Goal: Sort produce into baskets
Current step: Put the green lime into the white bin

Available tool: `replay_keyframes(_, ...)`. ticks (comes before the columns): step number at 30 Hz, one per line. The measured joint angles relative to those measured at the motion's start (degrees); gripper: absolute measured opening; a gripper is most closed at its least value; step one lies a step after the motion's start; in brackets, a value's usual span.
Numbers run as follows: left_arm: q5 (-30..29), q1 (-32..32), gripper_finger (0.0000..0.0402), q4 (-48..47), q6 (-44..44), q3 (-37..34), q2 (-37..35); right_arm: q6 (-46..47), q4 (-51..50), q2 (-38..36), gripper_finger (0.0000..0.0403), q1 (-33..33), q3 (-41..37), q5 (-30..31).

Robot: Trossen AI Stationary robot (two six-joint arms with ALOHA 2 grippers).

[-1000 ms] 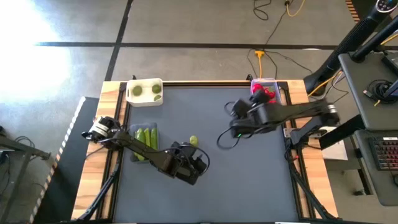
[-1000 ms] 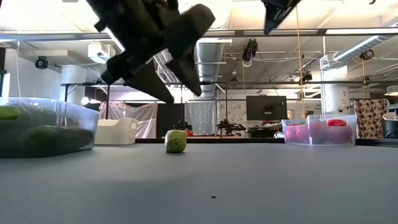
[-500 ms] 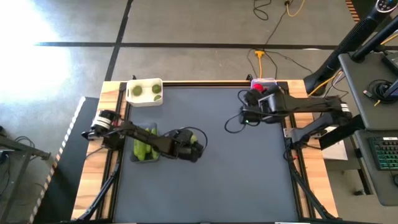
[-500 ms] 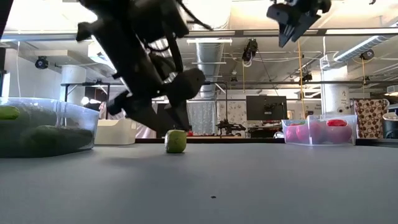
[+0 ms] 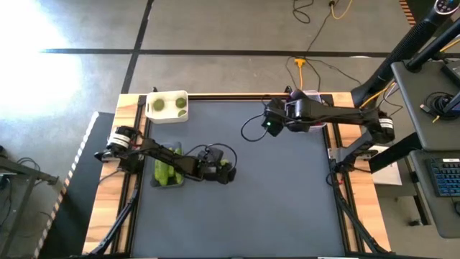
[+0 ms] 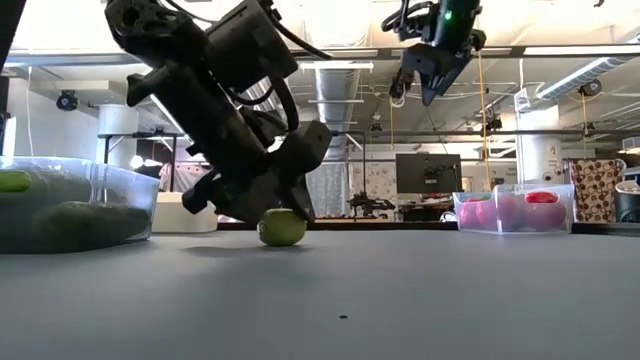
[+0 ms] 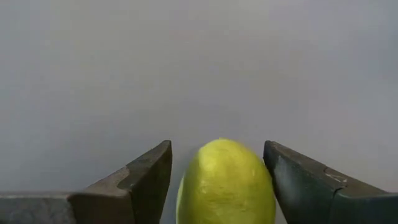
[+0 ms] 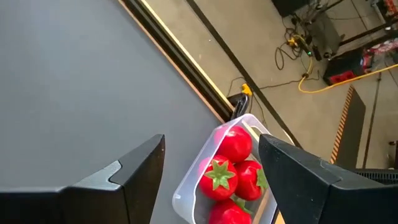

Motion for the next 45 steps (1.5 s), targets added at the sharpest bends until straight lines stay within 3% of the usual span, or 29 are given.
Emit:
replay_keyframes(8,9.6,0.9,0.0173,-2.3,-8.0,-0.2,-0.6,-0.4,0.4,0.3,0.0251,-0.2,0.0,0.0)
replay_keyframes(15,12.1,-0.7,0.0145,-5.1,-10.8,0.8,-0.9,0.7,0.2,0.3,0.0246,0.3,-0.1,-0.3)
replay_keyframes(18,15.0,-0.7,0.0145,-12.9,-11.0,2.7,-2.7,1.1,-0.2,0.3,0.0248,1.1,-0.1,-3.1)
replay_keyframes(23,14.5,1.9,0.0146,-31.7,-7.3,8.0,-8.9,2.7,-0.2,0.3,0.0251,3.3,-1.4,-4.4)
replay_keyframes(28,13.6,11.3,0.0145,-43.9,5.0,11.3,-16.5,10.4,0.9,0.2,0.0247,6.8,-5.4,-4.5)
replay_keyframes(35,10.8,35.5,0.0145,-46.8,23.5,10.8,-22.4,11.2,9.2,1.4,0.0249,8.6,-13.6,-6.4)
replay_keyframes(40,10.8,48.0,0.0148,-46.7,25.4,8.4,-21.8,11.1,9.8,2.6,0.0245,7.2,-15.0,-7.5)
replay_keyframes(45,10.8,54.6,0.0149,-45.7,26.7,6.3,-19.5,11.2,13.2,2.5,0.0245,4.7,-15.1,-7.5)
